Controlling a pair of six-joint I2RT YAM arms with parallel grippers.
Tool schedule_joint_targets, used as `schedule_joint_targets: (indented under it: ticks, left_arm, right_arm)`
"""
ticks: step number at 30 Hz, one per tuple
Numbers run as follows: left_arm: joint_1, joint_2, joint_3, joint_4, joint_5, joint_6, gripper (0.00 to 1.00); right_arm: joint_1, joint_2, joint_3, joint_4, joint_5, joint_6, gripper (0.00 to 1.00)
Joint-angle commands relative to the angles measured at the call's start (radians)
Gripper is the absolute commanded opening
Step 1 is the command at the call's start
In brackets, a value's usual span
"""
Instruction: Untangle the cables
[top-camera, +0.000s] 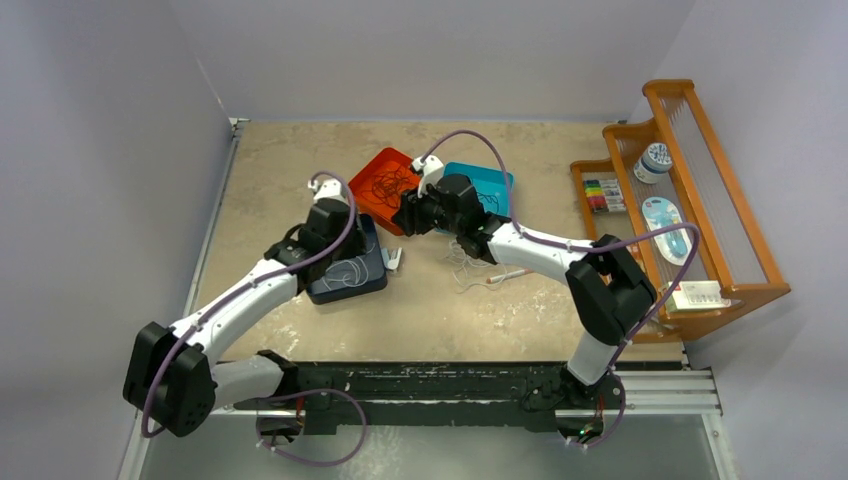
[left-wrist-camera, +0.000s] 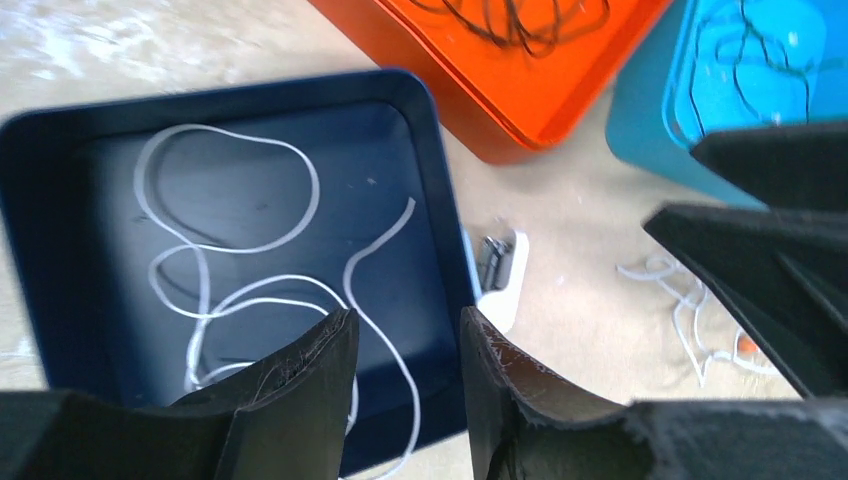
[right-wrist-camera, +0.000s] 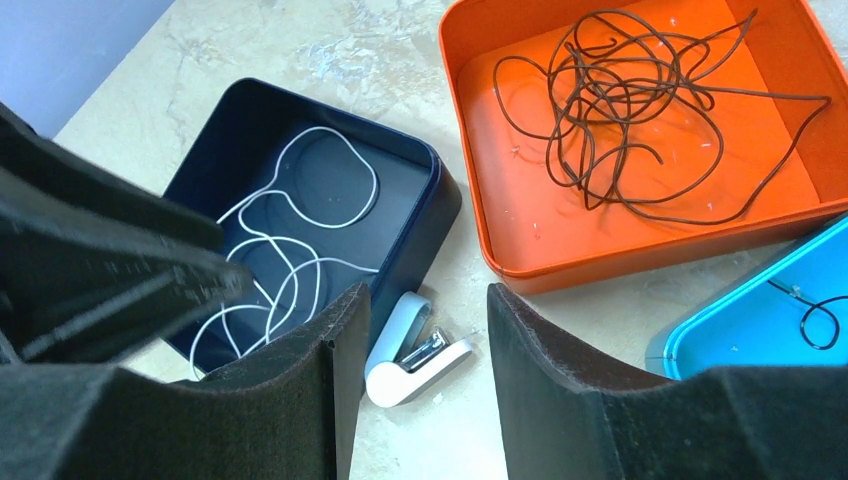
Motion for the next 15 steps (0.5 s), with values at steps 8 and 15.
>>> schedule_joint_targets:
  ticks: [8, 15]
  left_arm:
    - [-0.087, 0.034, -0.044, 0.005, 0.006, 0.007, 0.39]
    - [-0.087, 0.073, -0.064, 0.037, 0.019, -0.007, 0.39]
  right_arm:
    - [0.001, -0.047, -0.018, 0.044, -0.006, 0.023, 0.49]
    - [0.001, -0.049, -0.022, 0.039, -0.004, 0.031, 0.49]
